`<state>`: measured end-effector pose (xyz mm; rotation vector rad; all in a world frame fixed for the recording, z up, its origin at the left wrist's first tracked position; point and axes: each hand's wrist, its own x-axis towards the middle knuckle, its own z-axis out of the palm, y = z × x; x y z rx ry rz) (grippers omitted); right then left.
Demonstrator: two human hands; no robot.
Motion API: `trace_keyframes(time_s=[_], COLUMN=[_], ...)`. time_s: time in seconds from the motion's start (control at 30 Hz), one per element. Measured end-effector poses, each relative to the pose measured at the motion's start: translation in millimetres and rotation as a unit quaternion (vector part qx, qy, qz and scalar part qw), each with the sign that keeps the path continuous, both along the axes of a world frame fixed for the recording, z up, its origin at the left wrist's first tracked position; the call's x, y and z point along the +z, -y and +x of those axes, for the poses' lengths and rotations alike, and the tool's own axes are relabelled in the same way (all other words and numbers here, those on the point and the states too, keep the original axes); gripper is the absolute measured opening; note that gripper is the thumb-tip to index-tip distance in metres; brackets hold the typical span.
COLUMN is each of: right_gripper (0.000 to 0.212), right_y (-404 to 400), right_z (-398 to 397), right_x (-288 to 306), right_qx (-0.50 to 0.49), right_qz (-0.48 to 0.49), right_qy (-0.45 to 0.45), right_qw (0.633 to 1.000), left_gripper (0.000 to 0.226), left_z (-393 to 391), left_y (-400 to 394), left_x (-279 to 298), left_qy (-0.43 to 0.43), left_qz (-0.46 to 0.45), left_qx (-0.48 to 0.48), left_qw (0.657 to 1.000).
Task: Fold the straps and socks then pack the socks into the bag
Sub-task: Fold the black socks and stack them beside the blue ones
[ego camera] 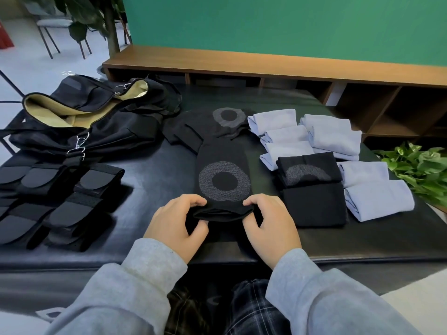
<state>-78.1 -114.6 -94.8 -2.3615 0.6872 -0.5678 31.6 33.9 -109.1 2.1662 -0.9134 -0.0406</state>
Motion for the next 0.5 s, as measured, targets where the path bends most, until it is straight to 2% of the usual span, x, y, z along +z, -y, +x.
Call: trace_keyframes(time_s=[0.07,0.27,0.5], right_gripper=[0.016,0.013,0.015], right_y=[0,1,7], right_z=[0,2,8], right_x=[1,0,-4], right_qx=[-0.002,-0.024,-0.044], right_qz=[-0.008,-0.025,-0.003], right_qy=[-0.008,-0.005,-0.013], right_qw=[1.000,0.999,0.999], left_gripper=[0.023,0.020,0.022], left_z=[1,1,10], left_y=[0,1,14], left_x=[-1,0,6], left_qy=[-0.026,-0.103,-0.107], left_qz=[-0.021,-0.060,-0.004], left_qx=[0.013,0.063,0.105], left_qw=[0.999,0.991,0.989])
